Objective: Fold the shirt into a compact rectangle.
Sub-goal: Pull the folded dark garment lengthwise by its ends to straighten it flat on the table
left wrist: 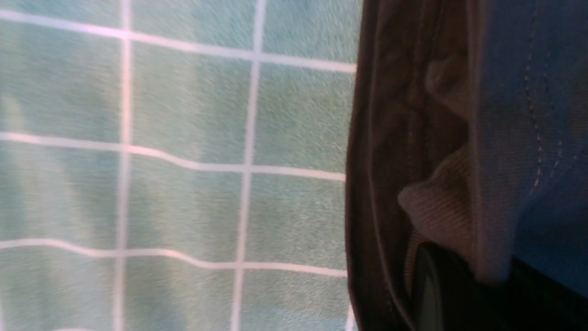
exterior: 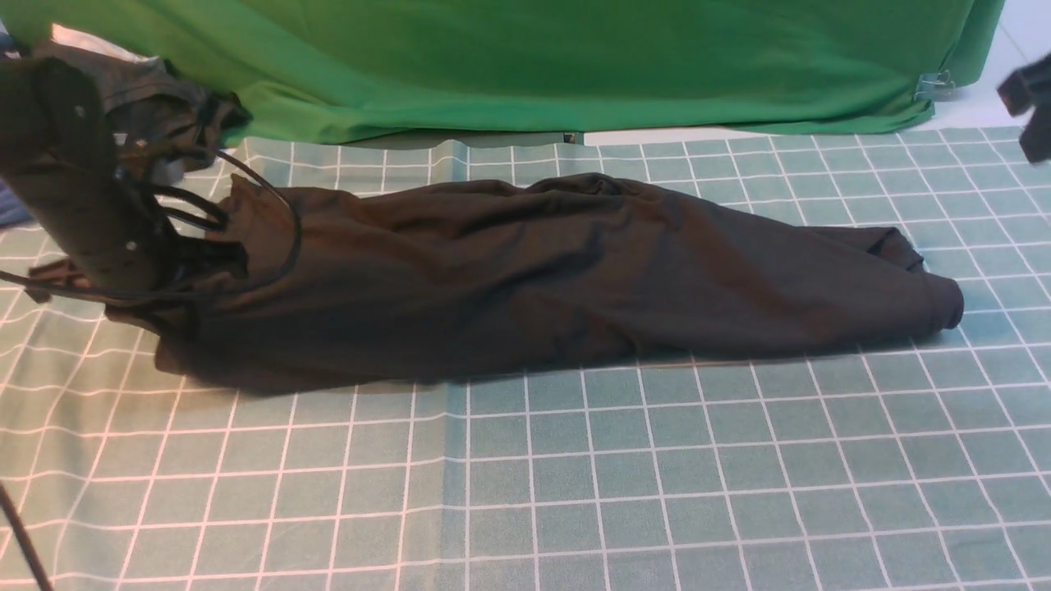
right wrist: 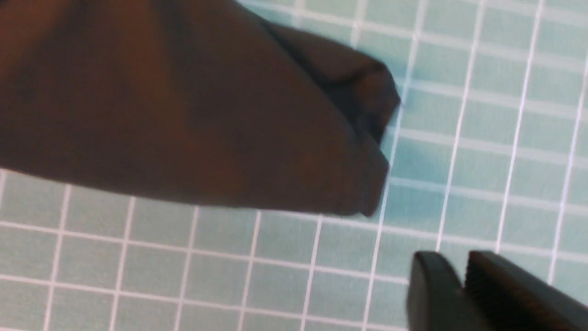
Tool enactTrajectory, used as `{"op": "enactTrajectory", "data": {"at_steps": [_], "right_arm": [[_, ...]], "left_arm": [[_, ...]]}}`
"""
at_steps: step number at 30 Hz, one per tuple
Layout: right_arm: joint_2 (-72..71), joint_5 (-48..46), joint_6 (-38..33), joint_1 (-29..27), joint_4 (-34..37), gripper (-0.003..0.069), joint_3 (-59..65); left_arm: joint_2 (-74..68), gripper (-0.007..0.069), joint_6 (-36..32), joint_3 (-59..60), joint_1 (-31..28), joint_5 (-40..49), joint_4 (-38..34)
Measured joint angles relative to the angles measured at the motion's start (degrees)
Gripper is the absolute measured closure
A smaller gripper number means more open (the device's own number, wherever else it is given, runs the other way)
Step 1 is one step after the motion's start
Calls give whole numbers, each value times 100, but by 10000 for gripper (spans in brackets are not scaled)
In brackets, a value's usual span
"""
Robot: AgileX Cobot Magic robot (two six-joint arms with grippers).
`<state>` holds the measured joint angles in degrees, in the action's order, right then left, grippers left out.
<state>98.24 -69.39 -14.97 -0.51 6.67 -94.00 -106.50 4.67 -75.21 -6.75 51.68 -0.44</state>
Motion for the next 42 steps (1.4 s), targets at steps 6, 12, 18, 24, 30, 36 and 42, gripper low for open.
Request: {"op": "enactTrajectory", "data": {"at_steps": [6, 12, 18, 24, 30, 36, 42], "right_arm": [[731, 51, 20, -223, 203, 237, 346], [1568, 387, -57, -225, 694, 132, 375], [2103, 695, -123, -219, 706, 147, 382], [2237, 517, -605, -130, 838, 576, 382], [1506, 113, -627, -117, 860, 610, 868], [220, 114, -559, -117, 848, 611, 2548], [-1107, 713, -385, -117, 841, 588, 4249]], "left_arm": [[75, 608, -13, 0, -101, 30, 44], [75, 608, -25, 0, -101, 30, 44], [75, 608, -38, 0, -101, 35, 44], [137, 608, -38, 0, -107, 266, -7], [652, 608, 13, 197, -222, 556, 171], [1386, 608, 133, 1357, -493, 636, 322], [1946, 608, 240, 2011, -721, 689, 359]]}}
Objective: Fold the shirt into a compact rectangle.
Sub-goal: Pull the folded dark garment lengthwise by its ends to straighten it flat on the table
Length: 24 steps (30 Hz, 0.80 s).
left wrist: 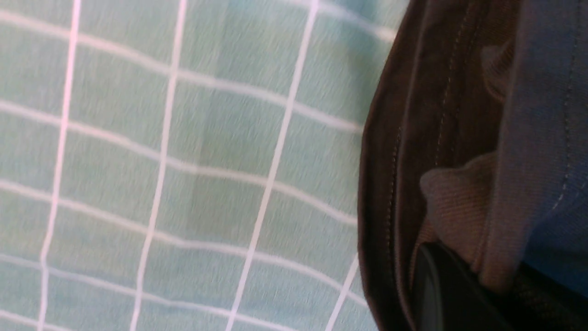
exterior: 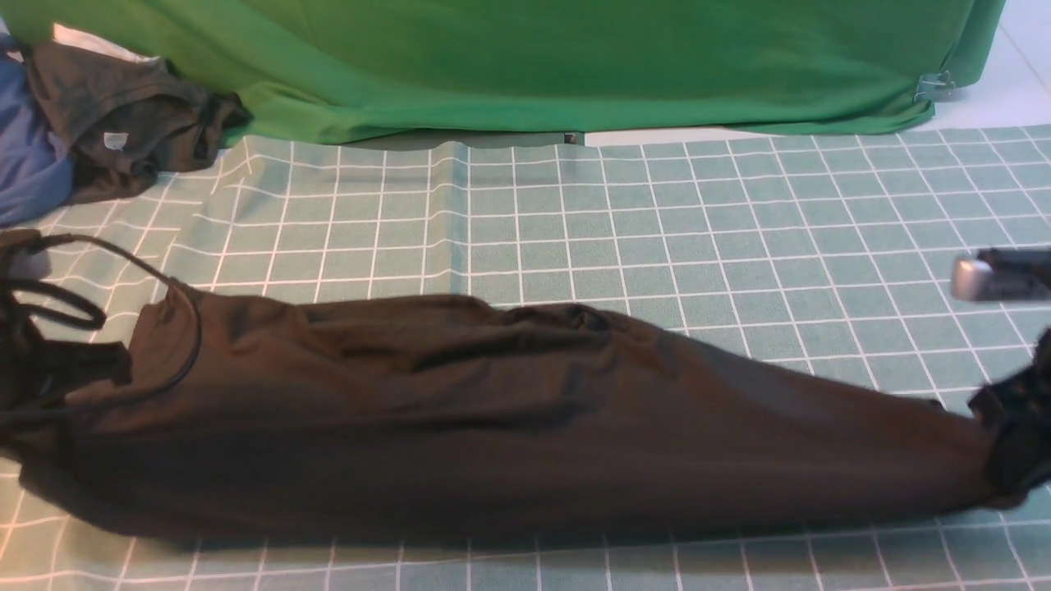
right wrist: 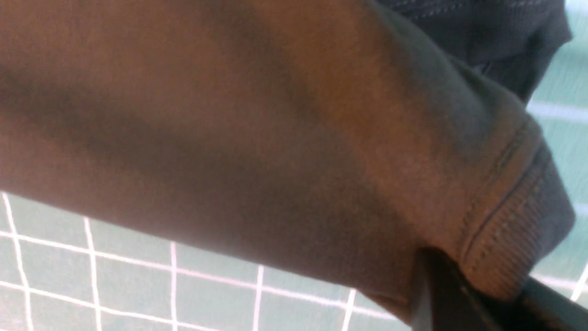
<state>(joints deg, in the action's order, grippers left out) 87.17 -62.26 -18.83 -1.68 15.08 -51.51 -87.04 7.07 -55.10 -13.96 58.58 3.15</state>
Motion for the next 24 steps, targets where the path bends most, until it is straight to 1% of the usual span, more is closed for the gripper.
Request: {"op": "enactTrajectory", "data": {"at_steps": [2, 5, 6, 7, 8, 9, 10, 12, 14, 15, 16, 17, 19, 21, 22, 24], "right_arm": [[-246, 189, 0, 0, -5, 557, 281], [-483, 365, 0, 0, -65, 476, 541], [-533, 360, 0, 0, -103, 438, 585], [-564, 334, 8, 0, -138, 389, 607], [-579, 293, 19, 0, -151, 358, 609], [-592, 196, 33, 0, -164, 306, 614], [-599, 183, 39, 0, -172, 286, 614], [-611, 159, 61, 0, -166, 232, 579], [-611, 172, 50, 9, -148, 208, 493], [-611, 239, 27, 61, -148, 202, 430], [-611, 255, 21, 70, -153, 201, 404], [-611, 414, -5, 159, -154, 197, 323], [-599, 712, -101, 383, -154, 195, 184], [-526, 892, -175, 603, -154, 195, 73], [-399, 1049, -282, 806, -143, 195, -70], [-122, 1179, -403, 1067, -137, 194, -262]], "left_arm": [[60, 608, 0, 14, -5, 11, -6], [74, 597, 0, 31, -7, 4, -18], [74, 585, 0, 36, -12, 23, -12], [74, 562, 12, 38, -23, 78, 14], [74, 542, 30, 38, -25, 111, 43], [74, 496, 65, 38, -29, 168, 137], [74, 473, 100, 38, -29, 201, 204], [74, 388, 191, 38, -29, 283, 383], [74, 319, 291, 24, -29, 375, 526], [74, 270, 335, -35, -31, 454, 579], [74, 262, 338, -47, -31, 459, 579], [74, 205, 380, -164, -35, 501, 599], [74, 156, 443, -392, -35, 506, 532], [74, 143, 446, -512, -35, 506, 327], [74, 143, 286, -623, -28, 489, -49], [74, 178, -15, -635, 74, 476, -459]]}}
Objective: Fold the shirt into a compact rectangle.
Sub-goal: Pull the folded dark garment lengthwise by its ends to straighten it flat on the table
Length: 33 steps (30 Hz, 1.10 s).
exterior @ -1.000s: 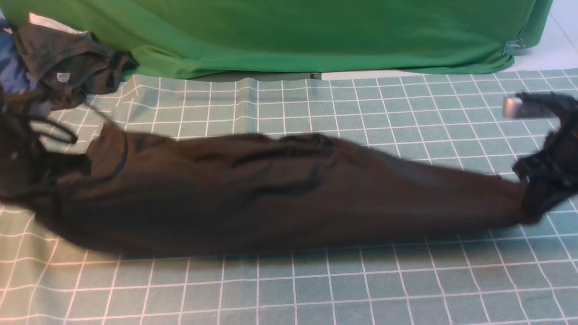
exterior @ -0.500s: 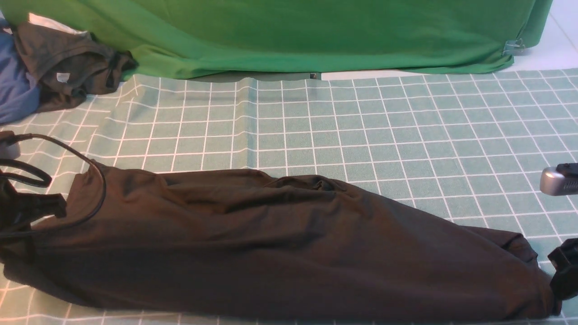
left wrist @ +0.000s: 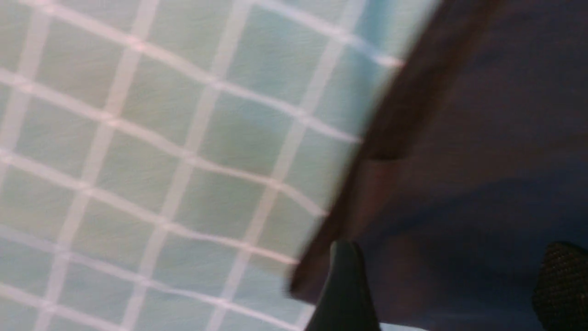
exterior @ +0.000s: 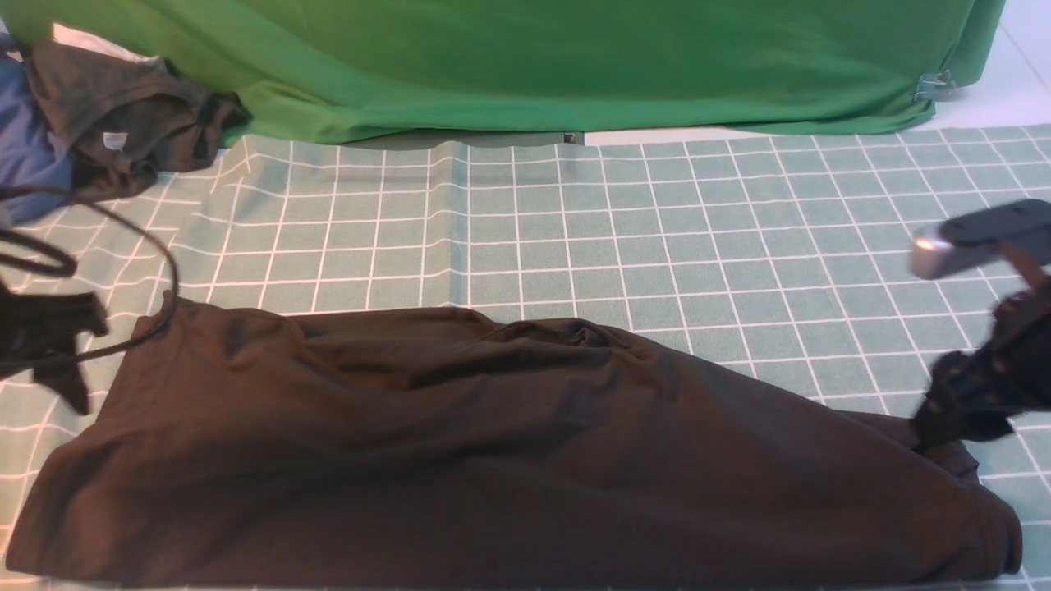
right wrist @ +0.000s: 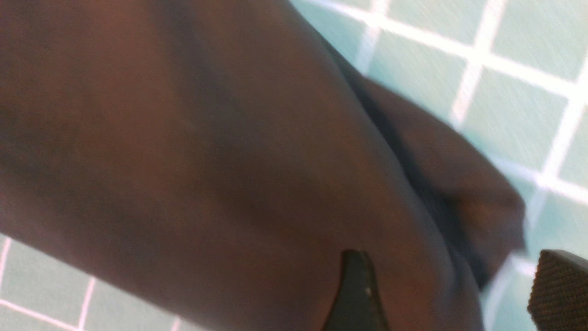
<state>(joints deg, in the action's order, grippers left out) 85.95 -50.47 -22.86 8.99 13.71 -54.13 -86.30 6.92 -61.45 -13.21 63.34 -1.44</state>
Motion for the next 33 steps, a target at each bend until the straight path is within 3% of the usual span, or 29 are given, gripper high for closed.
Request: {"op": "enactTrajectory", "data": {"at_steps": [1, 7, 9, 12, 14, 15, 19, 21, 33], "right_arm": [[66, 6, -21, 46, 0, 194, -37], [1071, 174, -155, 359, -14, 194, -457], [1298, 202, -174, 359, -20, 194, -490], [1580, 202, -213, 359, -31, 200, -512], [1702, 208, -241, 366, -31, 242, -518], [1725, 208, -253, 373, -31, 279, -518], [1754, 159, -271, 406, -36, 540, -535], [1697, 75, -271, 412, -59, 611, -570], [958, 169, -140, 412, -746, 630, -588]], "left_arm": [[0, 183, -40, 0, 36, 0, -51], [0, 529, -321, 361, 1011, -53, -275], [0, 589, -326, 497, 1288, -254, -314], [0, 614, -326, 571, 1511, -421, -354], [0, 619, -326, 576, 1551, -497, -405], [0, 620, -326, 576, 1551, -507, -405], [0, 621, -326, 576, 1551, -536, -405], [0, 621, -326, 577, 1551, -543, -405], [0, 617, -380, 577, 1551, -545, -405]]}}
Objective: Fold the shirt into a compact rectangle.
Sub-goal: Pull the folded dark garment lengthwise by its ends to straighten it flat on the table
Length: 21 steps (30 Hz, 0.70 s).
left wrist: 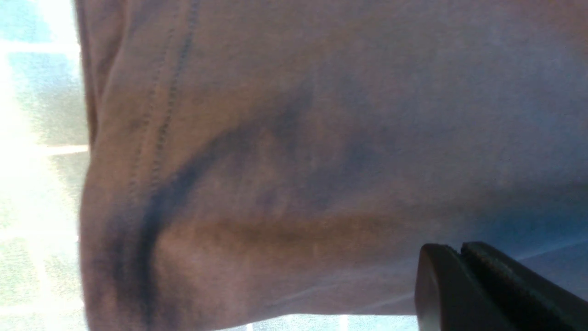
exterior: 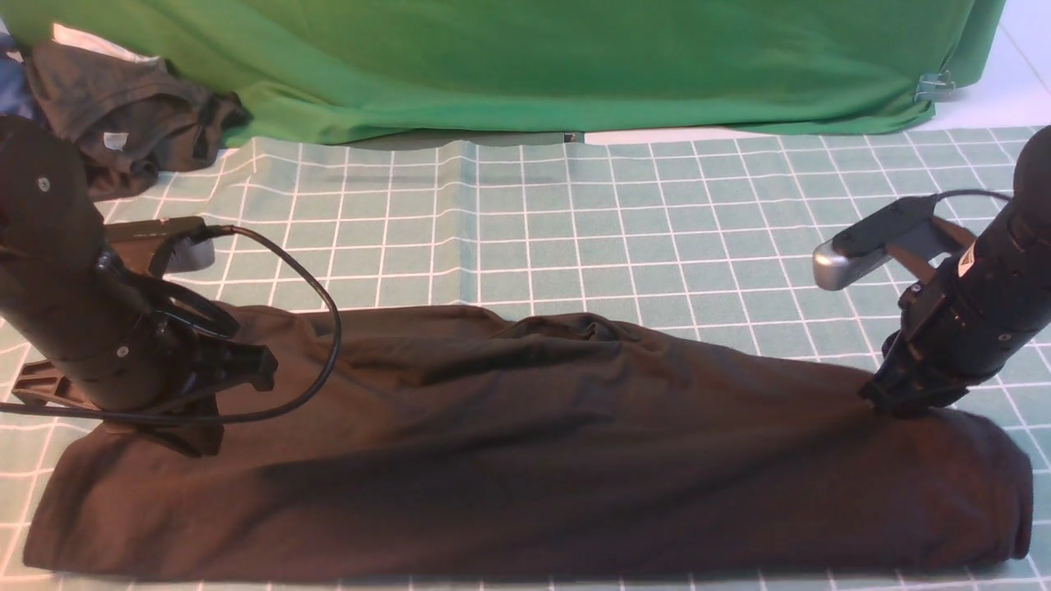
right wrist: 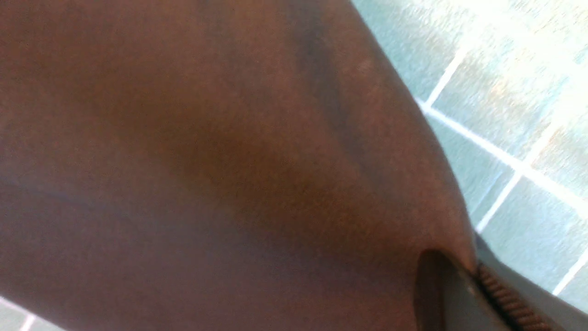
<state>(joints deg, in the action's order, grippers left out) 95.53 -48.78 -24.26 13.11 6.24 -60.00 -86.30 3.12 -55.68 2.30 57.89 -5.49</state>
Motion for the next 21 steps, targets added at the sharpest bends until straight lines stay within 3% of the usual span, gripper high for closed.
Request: {"op": "enactTrajectory", "data": {"at_steps": [3, 5, 9, 12, 16, 19, 21], "right_arm": [[96, 143, 14, 0, -89, 582, 0], [194, 334, 14, 0, -161, 519, 0], [300, 679, 150, 0, -656, 316, -7], [234, 423, 484, 0, -849, 264, -183], [-76, -211, 930, 0, -888, 331, -427], [-653, -494, 1072, 0, -790, 501, -473], [-932, -519, 1028, 0, -624, 573, -466]], "left_arm": [[0, 617, -12, 0, 0, 0, -5], [0, 617, -21, 0, 0, 0, -5], [0, 617, -46, -7, 0, 20, 41], [0, 617, 80, -94, 0, 101, 309], [53, 617, 595, -391, 0, 138, 926], [54, 617, 813, -894, 0, 98, 1272], [-21, 617, 877, -1170, -26, 50, 1298]]}}
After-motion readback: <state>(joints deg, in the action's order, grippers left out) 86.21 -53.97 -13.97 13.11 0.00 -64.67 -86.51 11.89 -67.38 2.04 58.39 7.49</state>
